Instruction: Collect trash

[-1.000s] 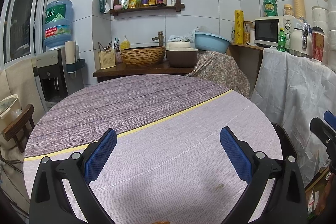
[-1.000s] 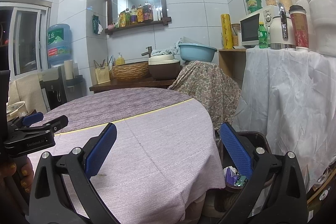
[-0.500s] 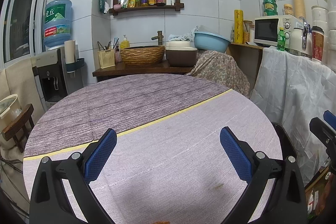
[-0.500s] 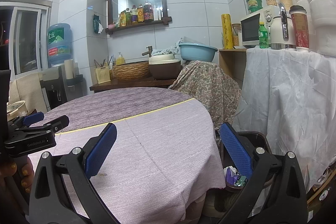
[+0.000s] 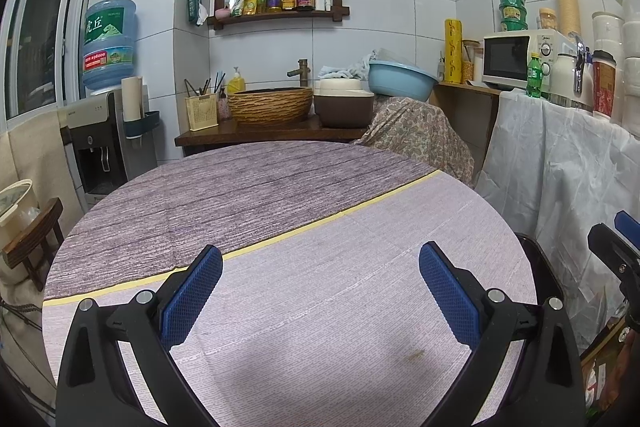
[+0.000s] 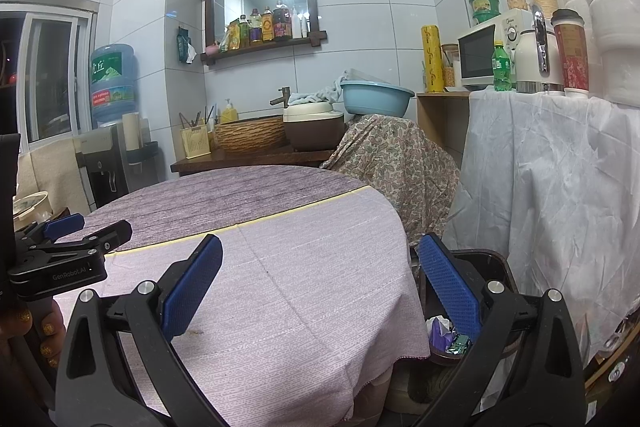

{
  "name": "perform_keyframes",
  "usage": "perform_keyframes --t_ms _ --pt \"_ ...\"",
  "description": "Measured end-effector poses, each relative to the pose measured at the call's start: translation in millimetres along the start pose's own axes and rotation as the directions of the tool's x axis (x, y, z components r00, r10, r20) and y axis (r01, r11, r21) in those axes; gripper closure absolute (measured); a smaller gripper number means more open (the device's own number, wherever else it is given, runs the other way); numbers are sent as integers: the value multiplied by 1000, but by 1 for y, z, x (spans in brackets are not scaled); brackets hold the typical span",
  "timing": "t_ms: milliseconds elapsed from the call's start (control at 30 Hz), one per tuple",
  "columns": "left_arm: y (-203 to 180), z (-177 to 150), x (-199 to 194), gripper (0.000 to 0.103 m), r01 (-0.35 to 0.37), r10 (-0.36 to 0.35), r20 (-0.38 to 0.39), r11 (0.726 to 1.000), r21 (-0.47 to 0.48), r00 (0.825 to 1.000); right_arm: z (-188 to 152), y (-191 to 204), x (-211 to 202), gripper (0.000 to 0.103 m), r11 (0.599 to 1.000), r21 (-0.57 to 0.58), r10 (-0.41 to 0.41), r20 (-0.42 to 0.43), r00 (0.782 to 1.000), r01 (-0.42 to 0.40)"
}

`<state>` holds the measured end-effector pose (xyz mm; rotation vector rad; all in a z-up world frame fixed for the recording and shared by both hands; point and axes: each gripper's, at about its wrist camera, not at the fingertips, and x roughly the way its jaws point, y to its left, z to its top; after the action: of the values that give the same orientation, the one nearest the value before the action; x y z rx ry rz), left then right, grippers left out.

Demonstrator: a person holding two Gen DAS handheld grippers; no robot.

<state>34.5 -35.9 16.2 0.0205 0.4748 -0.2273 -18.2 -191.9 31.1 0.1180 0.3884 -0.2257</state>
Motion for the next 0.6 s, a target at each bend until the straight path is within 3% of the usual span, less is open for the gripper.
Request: perform_keyframes --t_ms 600 --pt "-2 1 1 5 -6 6 -7 1000 3 1000 1 0 0 6 1000 -1 1 -3 1000 -1"
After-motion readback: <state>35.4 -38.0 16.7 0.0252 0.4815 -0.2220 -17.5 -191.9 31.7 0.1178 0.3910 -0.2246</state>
